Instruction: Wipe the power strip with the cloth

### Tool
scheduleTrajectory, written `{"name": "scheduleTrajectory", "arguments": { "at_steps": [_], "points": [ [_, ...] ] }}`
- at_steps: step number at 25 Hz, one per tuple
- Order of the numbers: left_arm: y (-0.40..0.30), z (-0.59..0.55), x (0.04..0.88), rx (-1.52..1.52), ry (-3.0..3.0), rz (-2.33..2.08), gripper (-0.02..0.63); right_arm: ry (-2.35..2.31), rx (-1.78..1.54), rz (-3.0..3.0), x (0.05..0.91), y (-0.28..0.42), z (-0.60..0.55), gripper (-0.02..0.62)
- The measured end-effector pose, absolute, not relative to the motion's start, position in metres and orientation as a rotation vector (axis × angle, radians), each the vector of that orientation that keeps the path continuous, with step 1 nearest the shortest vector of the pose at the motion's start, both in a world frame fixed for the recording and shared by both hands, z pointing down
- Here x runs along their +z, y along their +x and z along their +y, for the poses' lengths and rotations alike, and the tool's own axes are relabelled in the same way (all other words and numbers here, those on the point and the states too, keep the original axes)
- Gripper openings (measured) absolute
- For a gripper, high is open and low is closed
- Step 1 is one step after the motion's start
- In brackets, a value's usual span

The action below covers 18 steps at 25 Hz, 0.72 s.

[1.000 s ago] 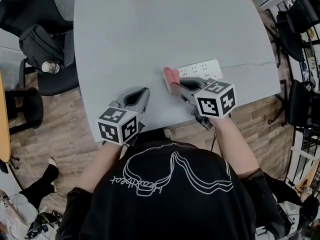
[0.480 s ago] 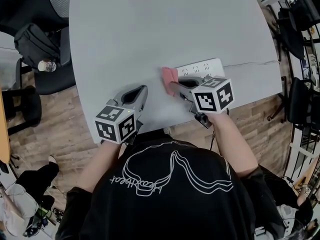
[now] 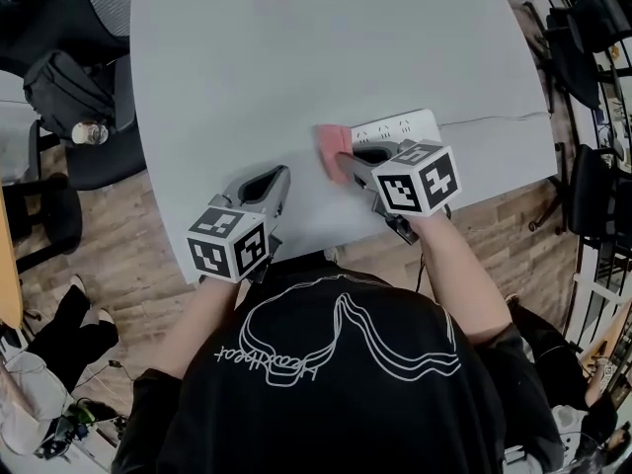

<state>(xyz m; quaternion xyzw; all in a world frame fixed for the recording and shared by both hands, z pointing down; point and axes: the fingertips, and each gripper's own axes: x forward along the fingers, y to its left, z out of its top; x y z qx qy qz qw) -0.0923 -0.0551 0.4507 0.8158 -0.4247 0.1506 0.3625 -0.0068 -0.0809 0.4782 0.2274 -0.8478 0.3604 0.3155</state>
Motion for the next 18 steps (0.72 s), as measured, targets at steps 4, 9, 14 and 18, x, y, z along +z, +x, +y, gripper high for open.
{"name": "scheduleTrajectory", "arguments": {
  "at_steps": [4, 9, 14, 18],
  "points": [
    [-0.091, -0.053, 0.451, 0.393, 2.105, -1.09, 0.014, 0.635, 0.937, -2.229, 0.476, 0.002, -0.084, 0.034],
    [-0.088, -0.051, 0.454, 0.396, 2.108, -1.069, 0.015, 0.694, 0.966, -2.216, 0.477, 0.016, -0.088, 0.034],
    [-0.085, -0.048, 0.457, 0.399, 2.11, -1.058, 0.015, 0.745, 0.986, -2.21, 0.478, 0.033, -0.094, 0.034],
    [-0.066, -0.049, 0.458, 0.412, 2.115, -1.051, 0.015, 0.793, 1.007, -2.198, 0.476, 0.064, -0.103, 0.034]
  ]
}}
